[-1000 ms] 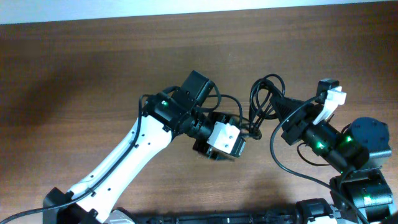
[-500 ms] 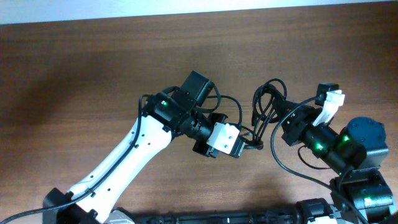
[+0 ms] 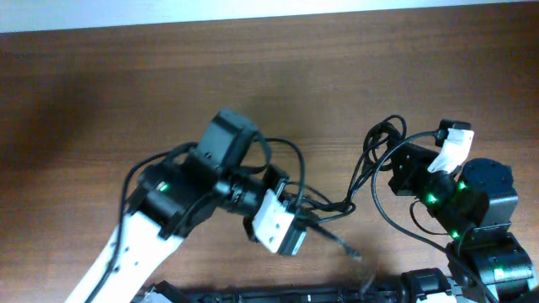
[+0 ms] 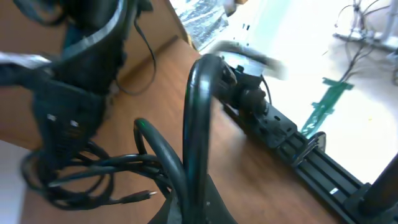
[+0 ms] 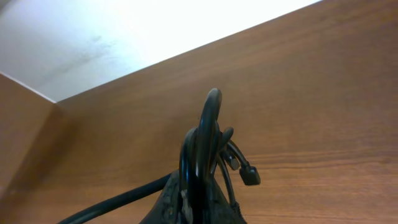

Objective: Untangle cables

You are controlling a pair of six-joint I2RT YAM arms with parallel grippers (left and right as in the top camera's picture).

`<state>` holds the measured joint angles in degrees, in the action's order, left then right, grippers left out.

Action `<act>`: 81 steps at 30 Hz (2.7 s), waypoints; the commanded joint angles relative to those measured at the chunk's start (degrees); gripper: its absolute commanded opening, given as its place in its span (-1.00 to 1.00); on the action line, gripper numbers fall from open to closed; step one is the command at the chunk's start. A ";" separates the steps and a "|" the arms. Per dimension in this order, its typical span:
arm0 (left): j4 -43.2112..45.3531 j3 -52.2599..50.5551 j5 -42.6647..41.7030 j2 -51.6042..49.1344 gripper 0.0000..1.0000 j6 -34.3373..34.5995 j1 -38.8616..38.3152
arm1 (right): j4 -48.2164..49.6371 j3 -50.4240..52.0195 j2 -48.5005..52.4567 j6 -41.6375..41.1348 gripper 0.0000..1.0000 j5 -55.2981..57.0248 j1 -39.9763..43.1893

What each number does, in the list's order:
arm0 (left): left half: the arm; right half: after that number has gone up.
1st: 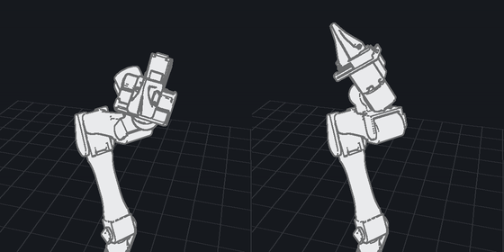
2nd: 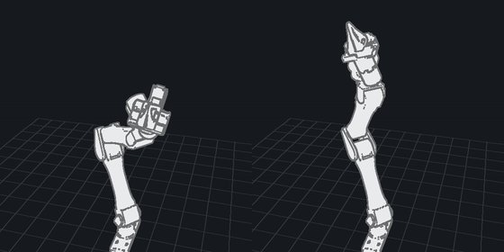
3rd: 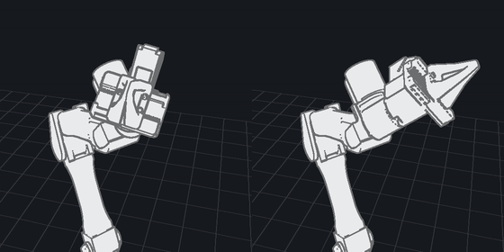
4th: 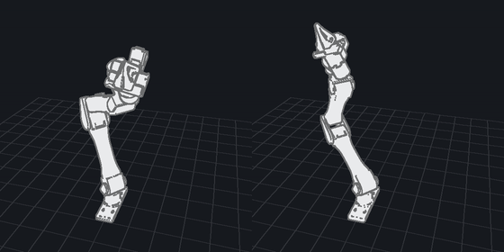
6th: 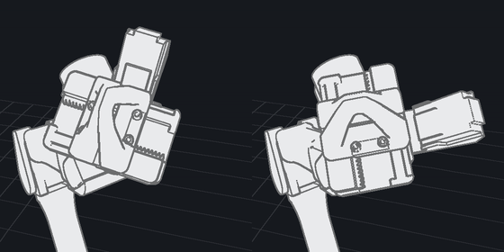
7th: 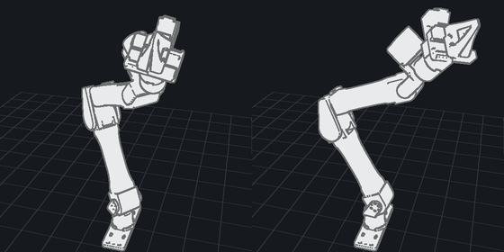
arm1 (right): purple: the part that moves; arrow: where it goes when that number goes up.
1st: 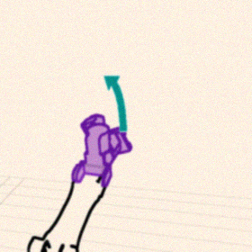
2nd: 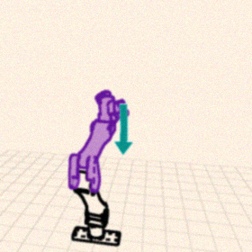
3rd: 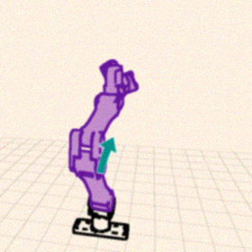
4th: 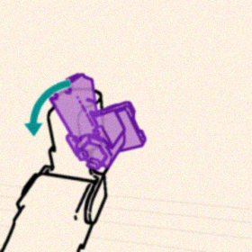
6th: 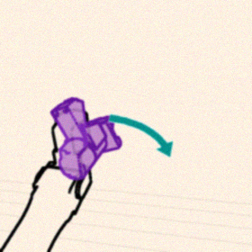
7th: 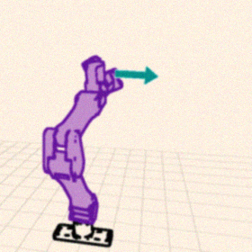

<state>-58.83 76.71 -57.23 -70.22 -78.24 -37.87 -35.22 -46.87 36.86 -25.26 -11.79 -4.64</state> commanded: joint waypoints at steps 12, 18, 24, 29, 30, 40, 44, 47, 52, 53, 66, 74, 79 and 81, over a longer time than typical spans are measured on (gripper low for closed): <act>-2.23 -0.11 1.53 8.61 -1.00 -1.55 5.44 | -1.51 -1.03 0.63 2.51 -0.92 7.74 0.22; -1.92 -0.09 -0.20 11.87 -1.00 -1.55 10.10 | -4.31 -1.03 0.63 2.49 -0.92 14.51 0.24; -1.90 -0.09 -0.17 14.29 -1.00 0.74 15.91 | -5.33 -1.03 0.63 2.49 -0.92 16.50 0.24; -1.25 -0.09 0.24 14.47 -1.00 7.37 20.94 | -5.33 -1.03 0.63 2.47 -0.92 16.59 0.24; -1.14 -0.11 0.26 14.47 -1.00 8.76 22.08 | -5.35 -1.03 0.63 2.45 -0.92 16.57 0.22; 10.99 -0.11 10.12 13.92 -1.00 43.28 28.20 | -5.09 -1.03 0.63 2.29 -0.92 15.41 0.22; 13.20 -0.11 11.30 12.17 -1.00 50.80 28.20 | -5.11 -1.03 0.63 2.29 -0.92 14.99 0.22; 14.58 -0.11 16.00 9.90 -1.00 58.27 28.20 | -4.90 -1.03 0.63 2.29 -0.92 14.86 0.22; 15.82 -0.11 23.26 7.43 -1.00 68.89 28.20 | -4.94 -1.03 0.63 2.34 -0.92 14.88 0.22; 15.96 -0.11 26.75 7.08 -1.00 72.70 28.20 | -4.98 -1.03 0.63 2.32 -0.92 14.88 0.22; 16.65 -0.11 31.56 6.91 -1.00 85.07 28.13 | -4.85 -1.03 0.63 2.32 -0.92 14.84 0.22; 15.98 -0.11 39.43 6.80 -1.00 92.19 28.15 | -4.83 -1.03 0.63 2.32 -0.92 14.84 0.22; 13.31 -0.11 56.72 6.80 -1.00 102.82 28.13 | -4.85 -1.03 0.63 2.32 -0.92 14.84 0.22; 12.96 -0.11 57.68 6.80 -1.00 102.79 28.13 | -4.85 -1.03 0.63 2.32 -0.92 14.84 0.22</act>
<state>-46.09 75.90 -16.73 -63.99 21.74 -11.79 -39.13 -47.48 37.45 -24.18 -7.73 -5.96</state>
